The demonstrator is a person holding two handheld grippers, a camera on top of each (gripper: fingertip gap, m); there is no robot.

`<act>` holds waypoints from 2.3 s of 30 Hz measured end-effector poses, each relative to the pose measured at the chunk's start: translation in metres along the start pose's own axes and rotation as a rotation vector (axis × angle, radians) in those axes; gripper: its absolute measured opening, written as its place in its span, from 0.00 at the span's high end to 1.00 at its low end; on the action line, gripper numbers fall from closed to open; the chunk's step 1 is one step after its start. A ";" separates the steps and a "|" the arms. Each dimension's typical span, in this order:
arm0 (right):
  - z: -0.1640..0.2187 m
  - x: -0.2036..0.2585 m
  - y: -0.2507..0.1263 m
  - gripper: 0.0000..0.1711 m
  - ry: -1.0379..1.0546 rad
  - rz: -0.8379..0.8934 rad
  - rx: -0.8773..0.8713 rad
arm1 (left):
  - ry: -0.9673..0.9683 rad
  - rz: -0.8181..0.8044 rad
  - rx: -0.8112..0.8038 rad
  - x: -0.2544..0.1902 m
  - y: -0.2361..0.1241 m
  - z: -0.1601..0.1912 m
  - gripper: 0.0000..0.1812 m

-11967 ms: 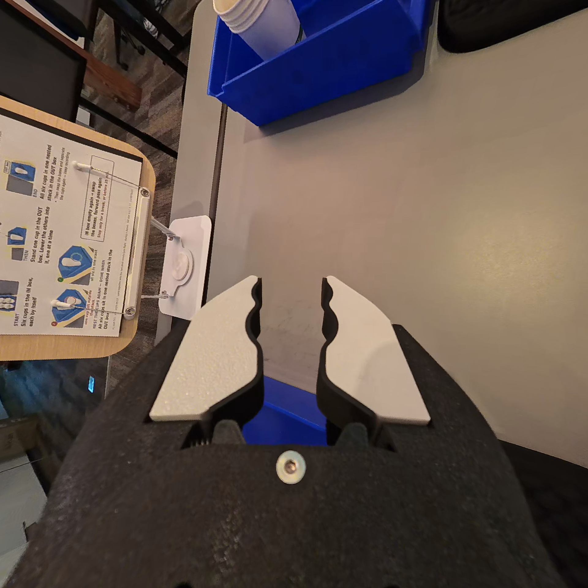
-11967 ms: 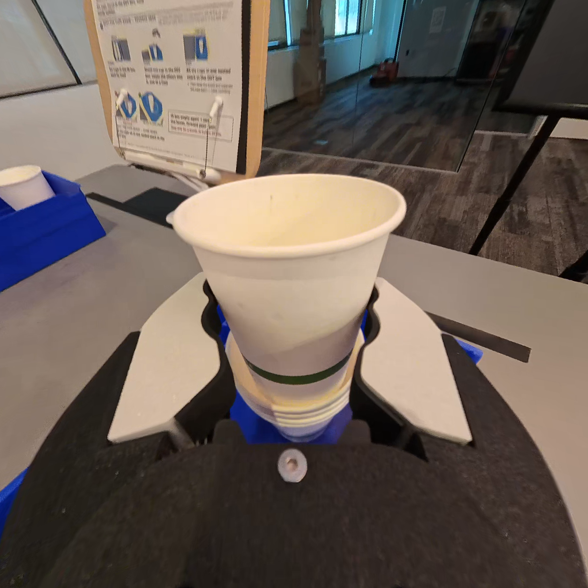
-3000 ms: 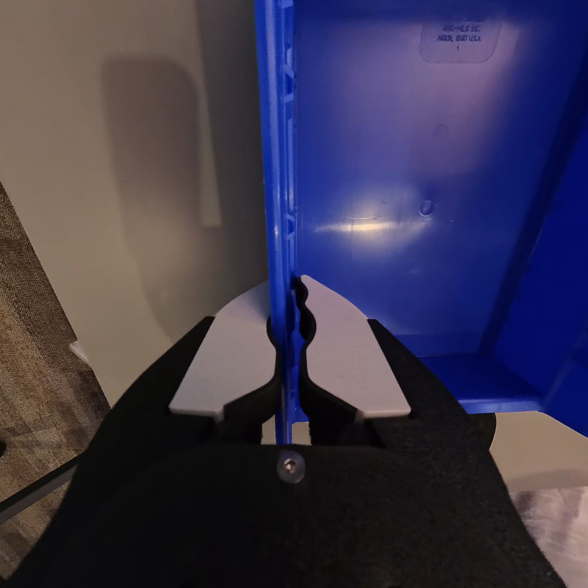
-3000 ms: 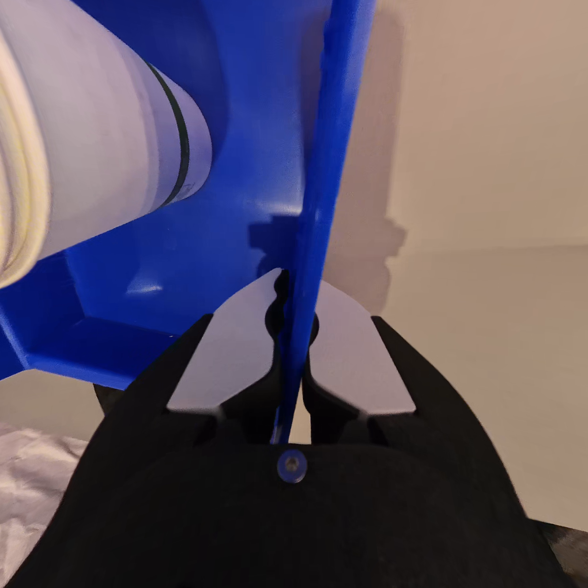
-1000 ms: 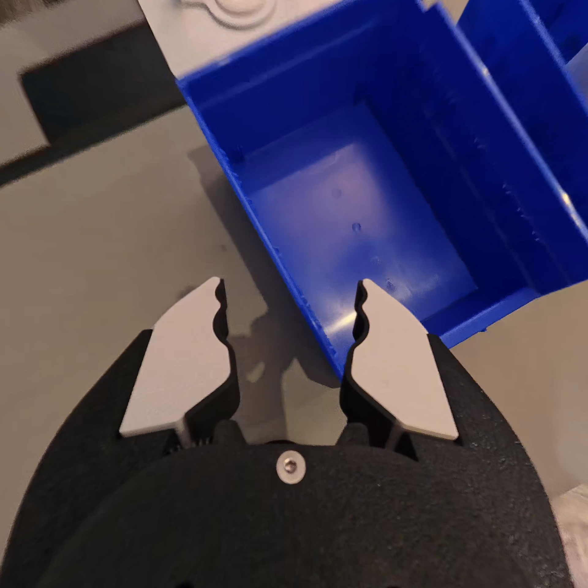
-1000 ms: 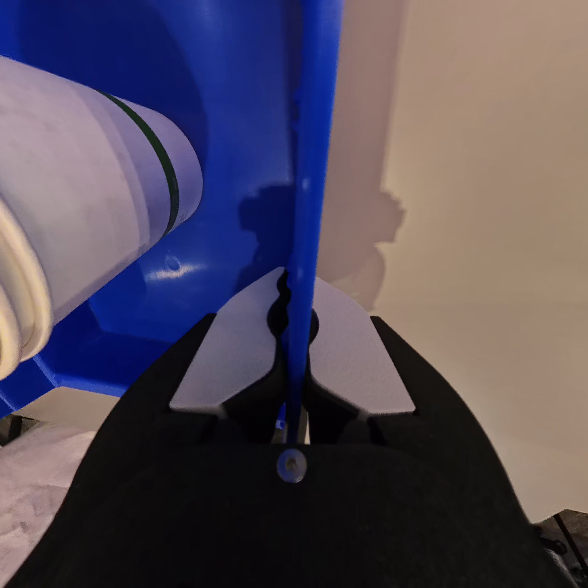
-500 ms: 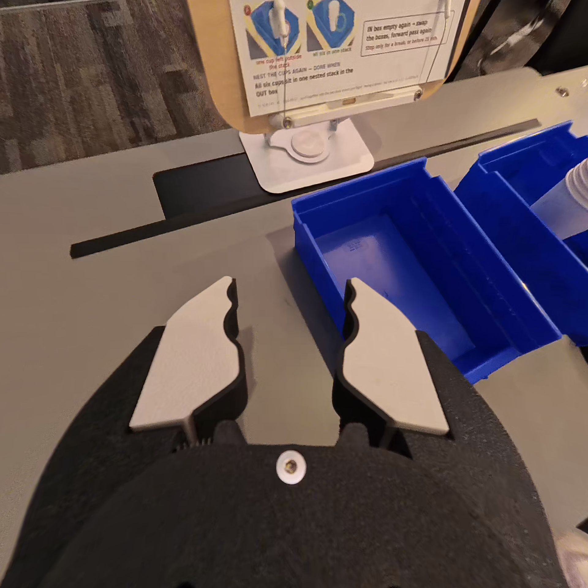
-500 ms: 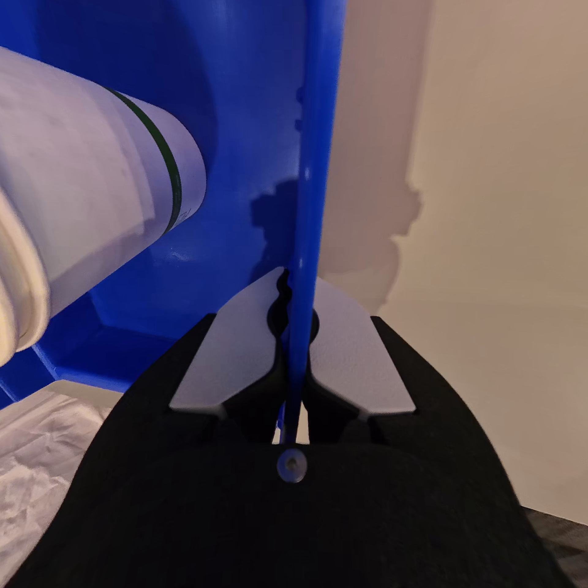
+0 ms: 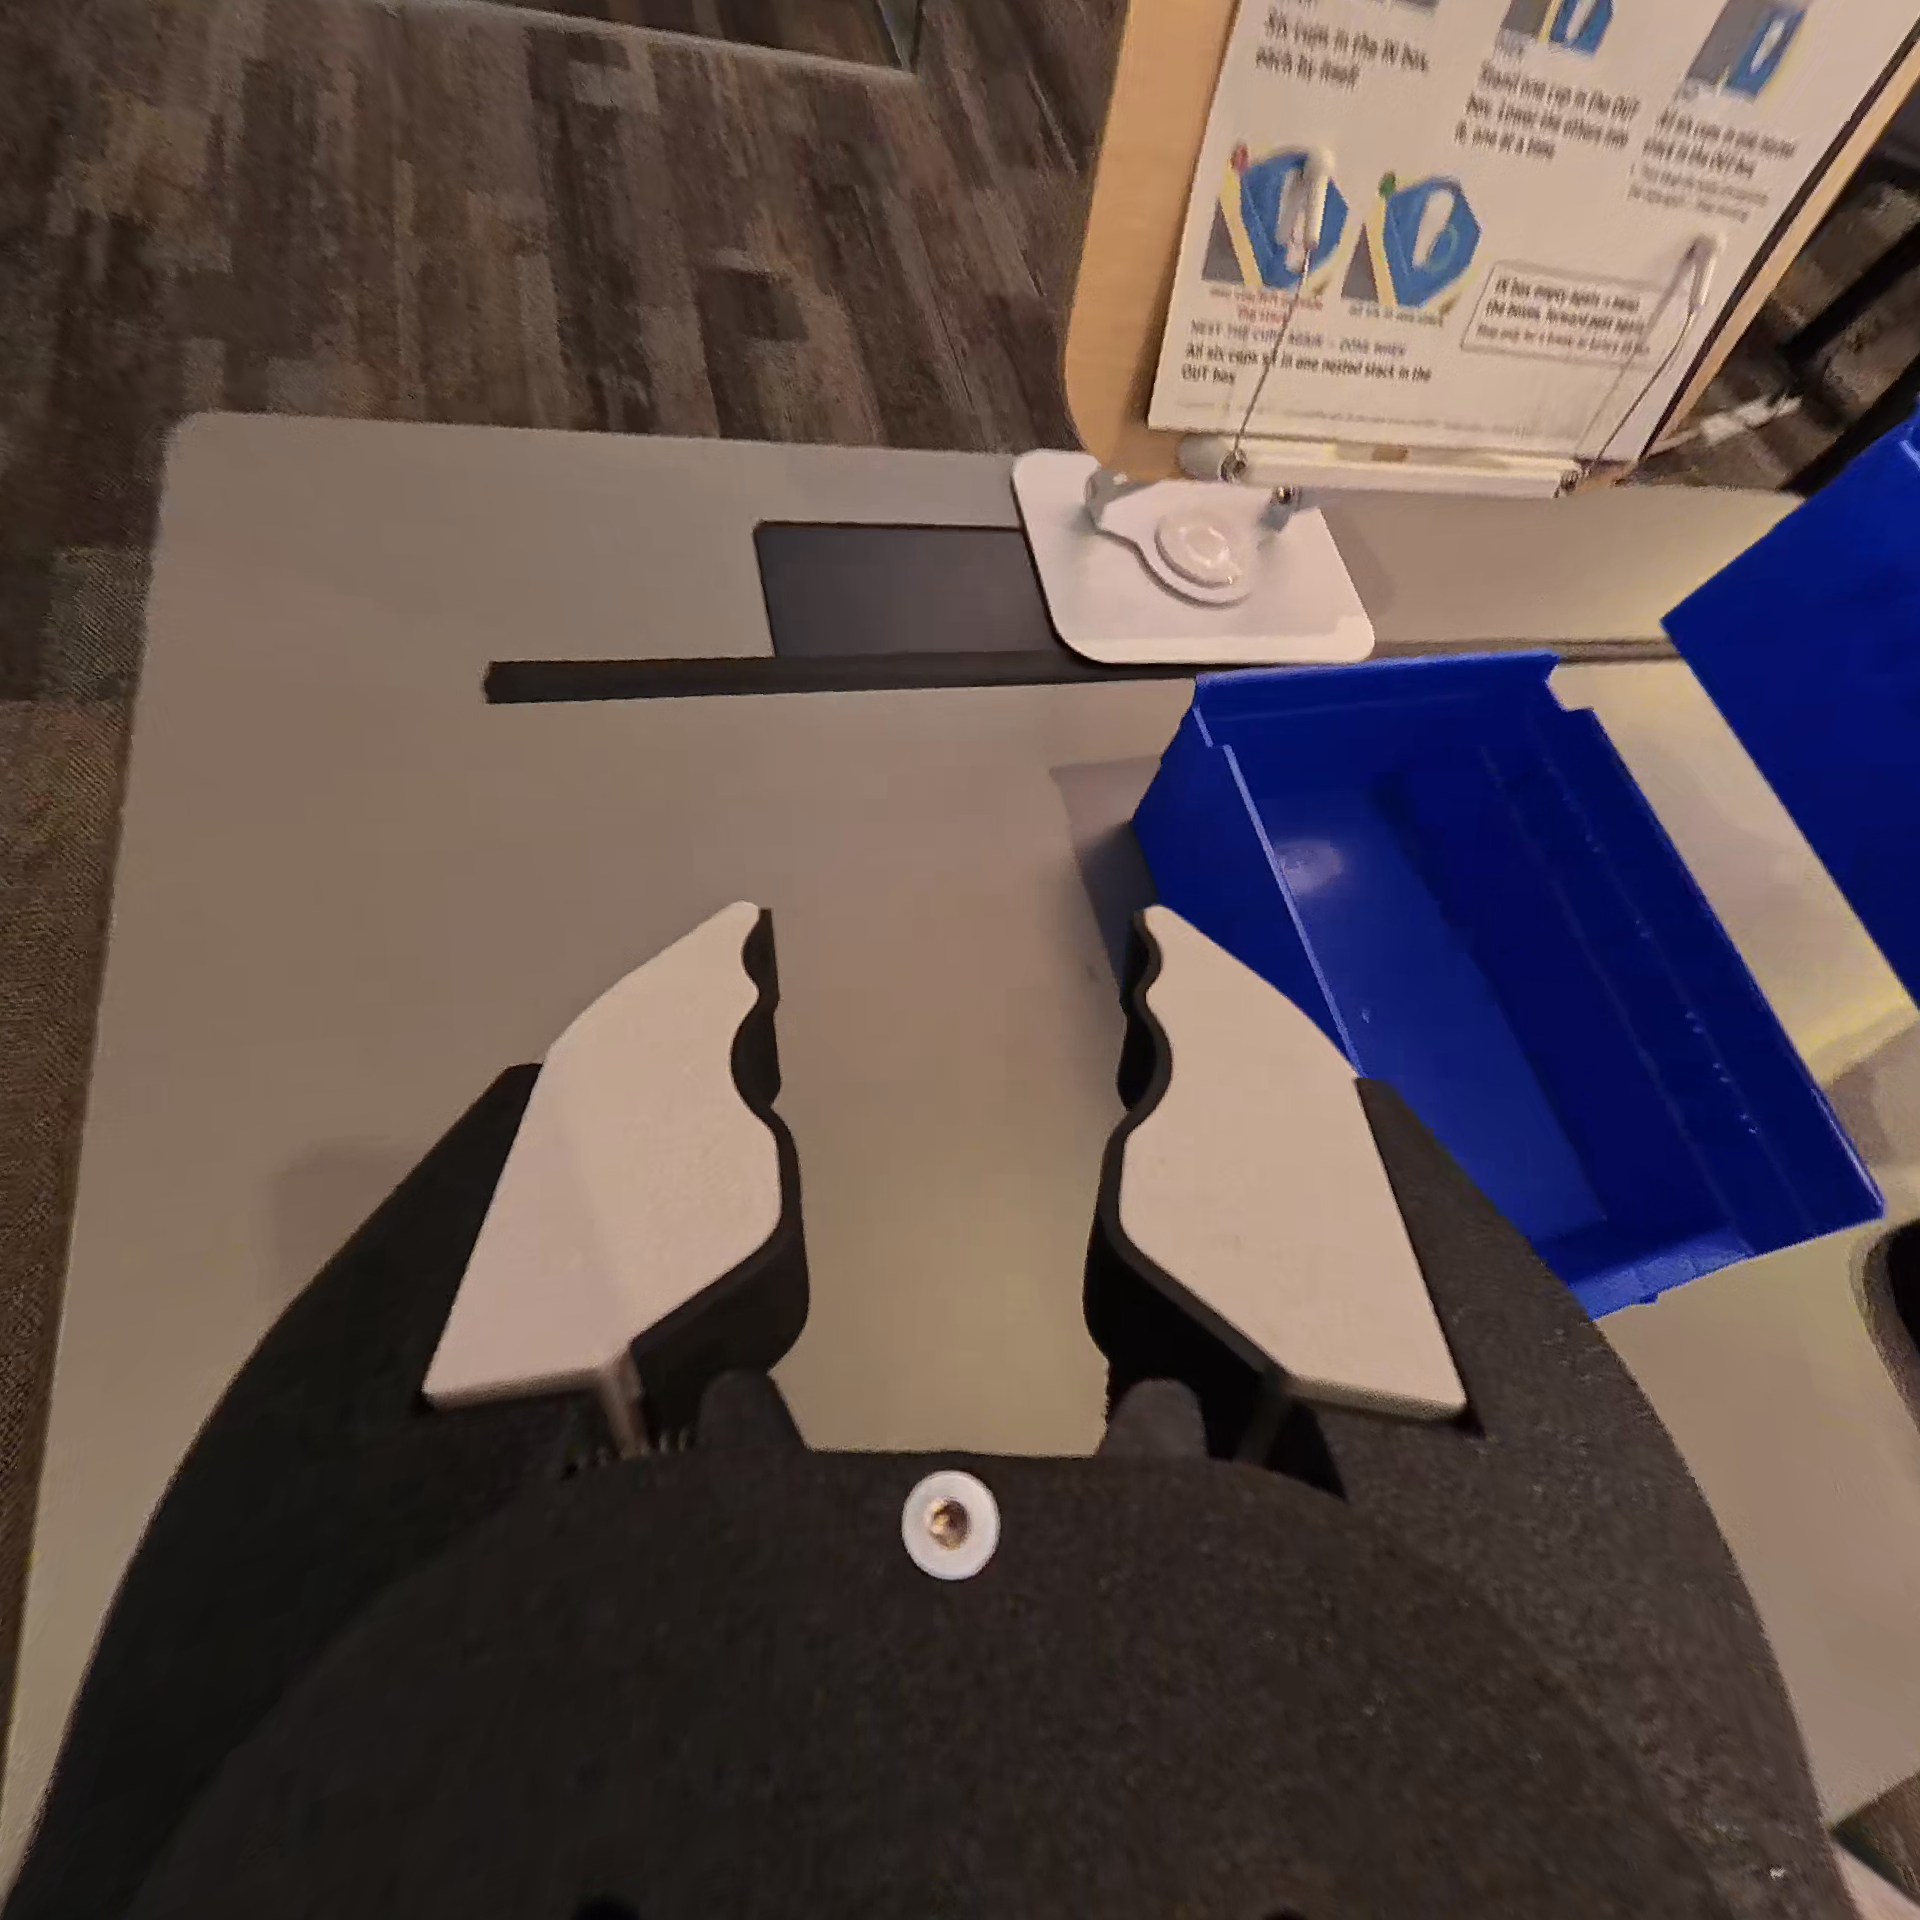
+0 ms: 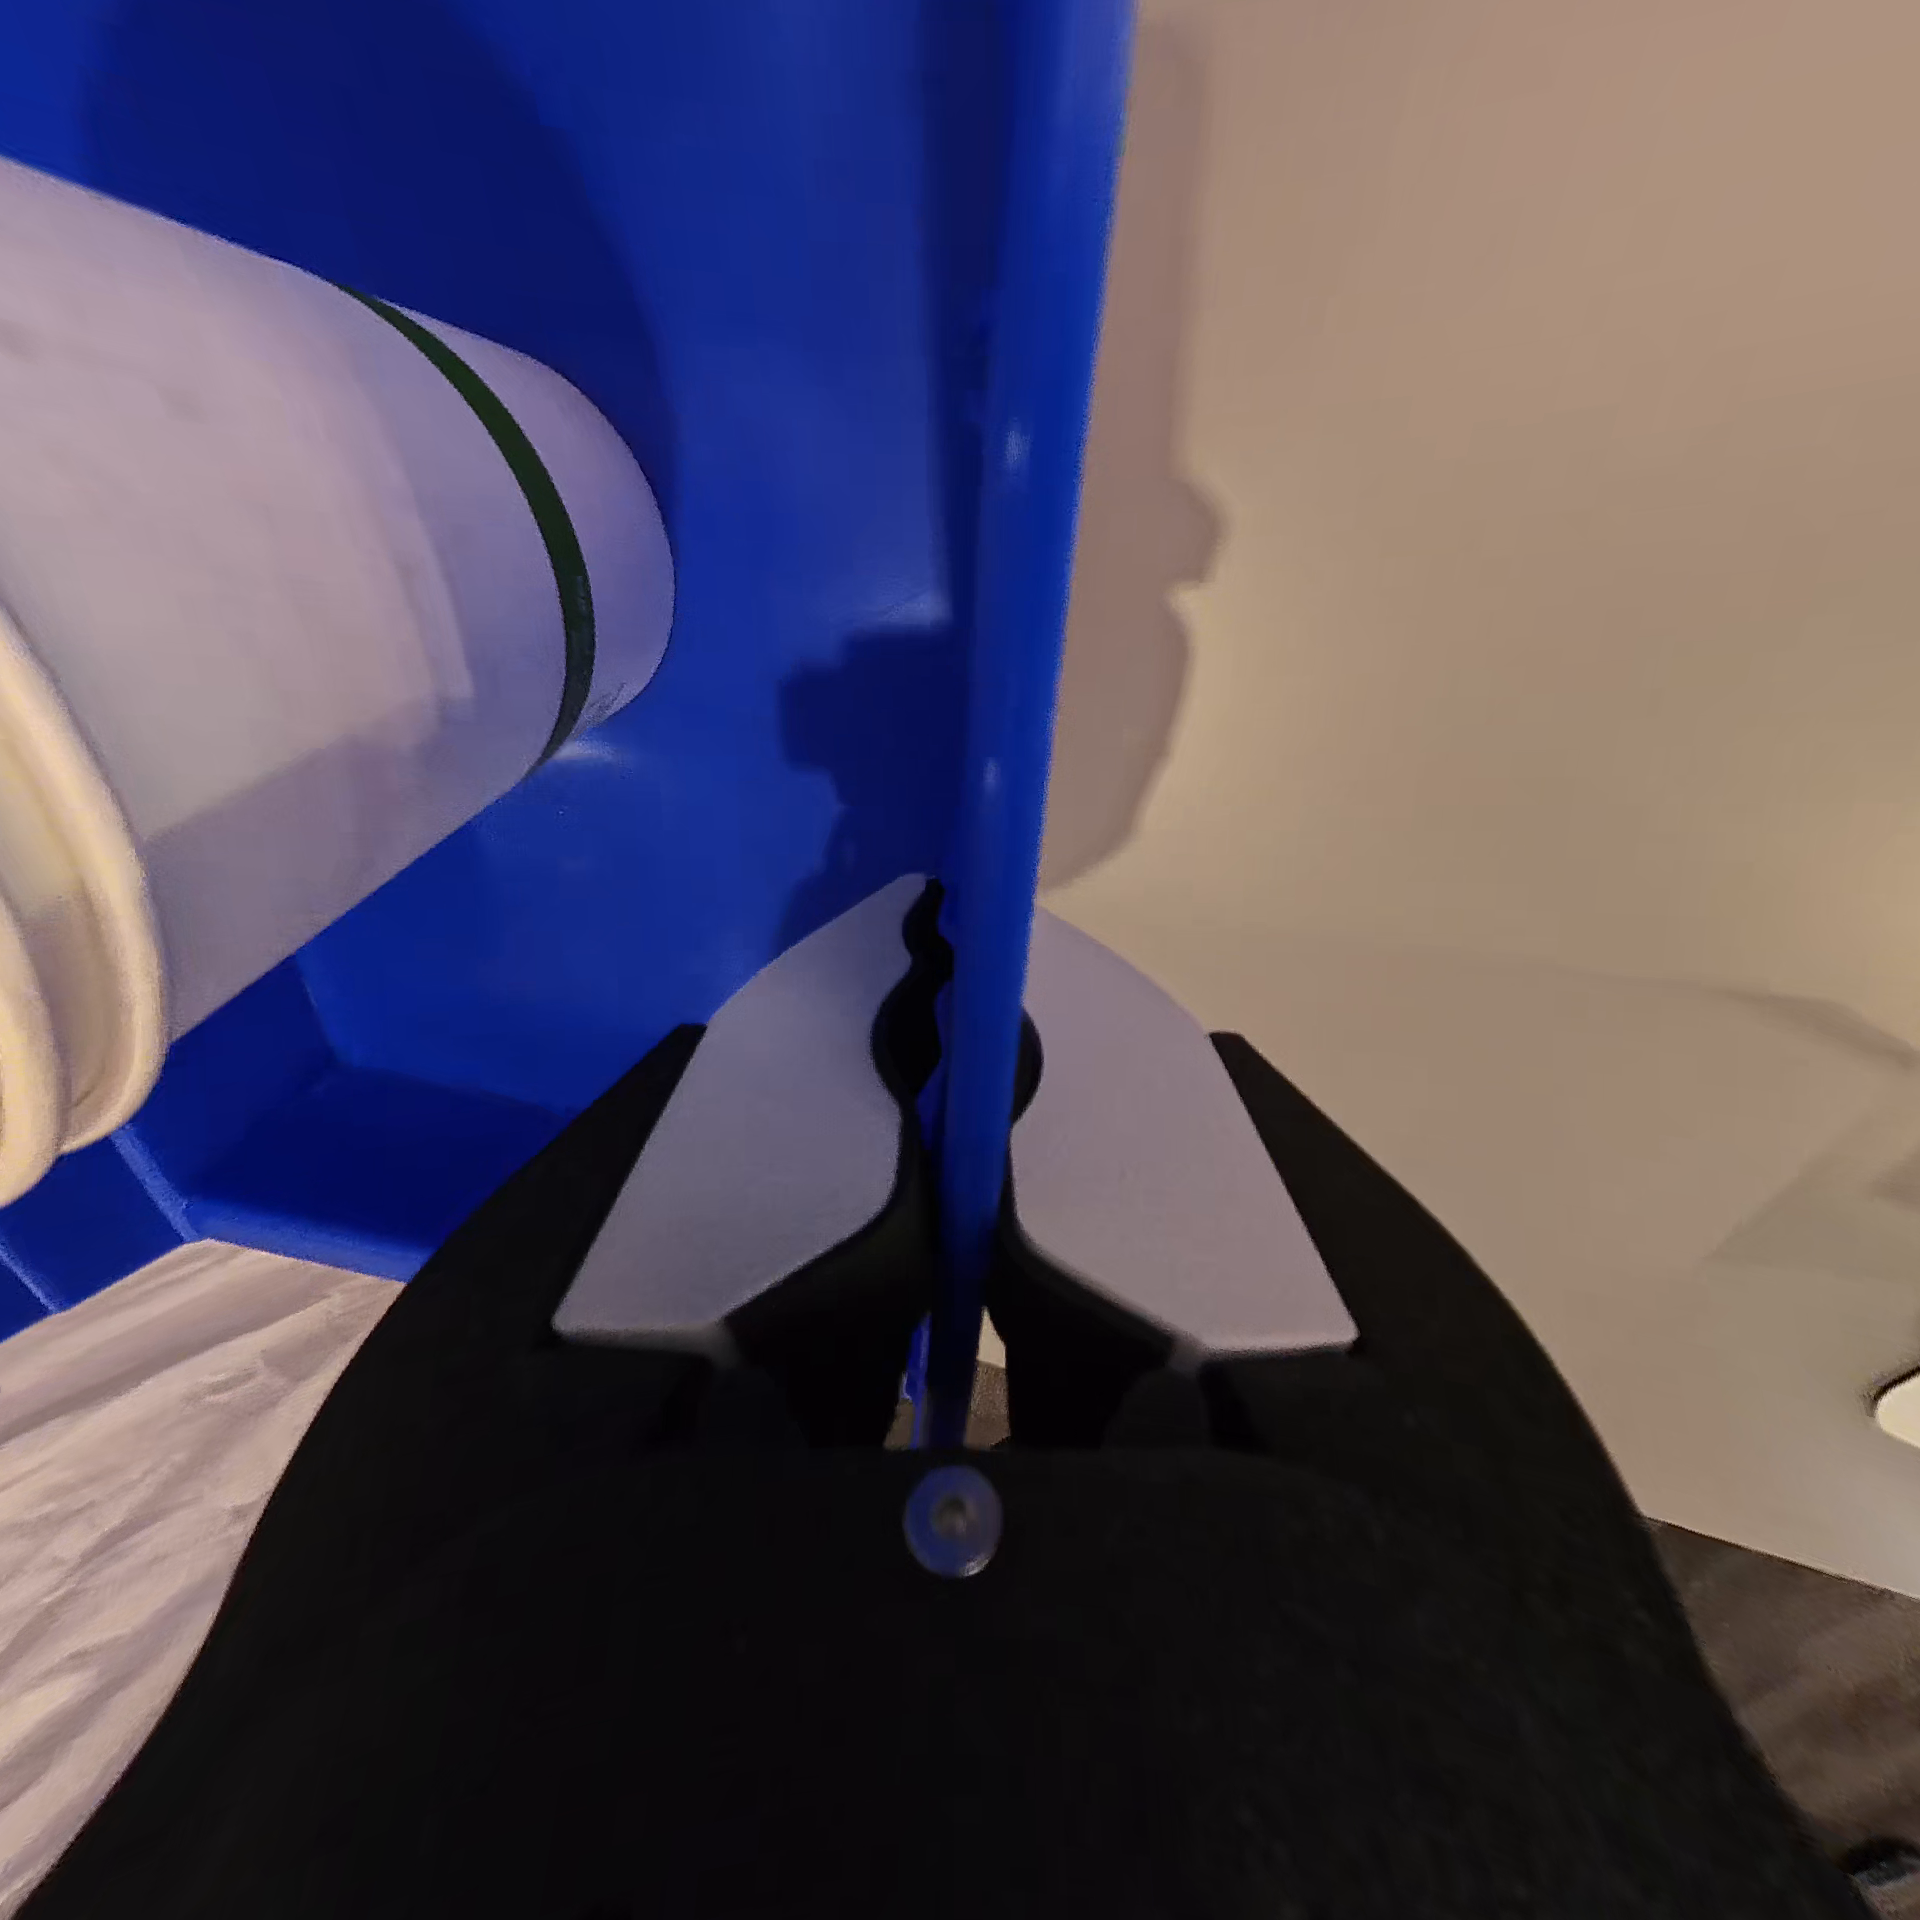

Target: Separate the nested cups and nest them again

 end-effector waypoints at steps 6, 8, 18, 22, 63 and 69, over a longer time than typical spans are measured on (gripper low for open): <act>-0.062 0.101 -0.015 0.97 -0.155 -0.061 -0.012 | 0.025 -0.047 -0.111 0.001 -0.045 -0.003 0.64; -0.084 0.142 -0.011 0.97 -0.219 -0.072 -0.004 | 0.021 -0.091 -0.157 0.006 -0.062 -0.003 0.63; -0.169 0.364 0.047 0.97 -0.545 -0.207 0.060 | -0.128 -0.254 -0.287 0.044 -0.140 0.024 0.58; -0.187 0.431 0.075 0.97 -0.619 -0.253 0.077 | -0.135 -0.181 -0.389 0.039 -0.165 0.026 0.64; -0.081 0.179 0.139 0.72 -0.107 -0.008 -0.129 | 0.026 -0.115 -0.304 -0.007 -0.133 0.014 0.62; -0.072 0.159 0.150 0.96 -0.147 -0.030 -0.069 | 0.117 -0.120 -0.227 -0.028 -0.115 0.016 0.60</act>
Point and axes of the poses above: each gripper's, where its closed fingertips meet, y out along the fingers, z out of its underside, x = y × z across the jaws, the point moved 2 cm from there along -y, back along the fingers, and after that the axes turned 6 degrees about -y, right-handed, at the moved point
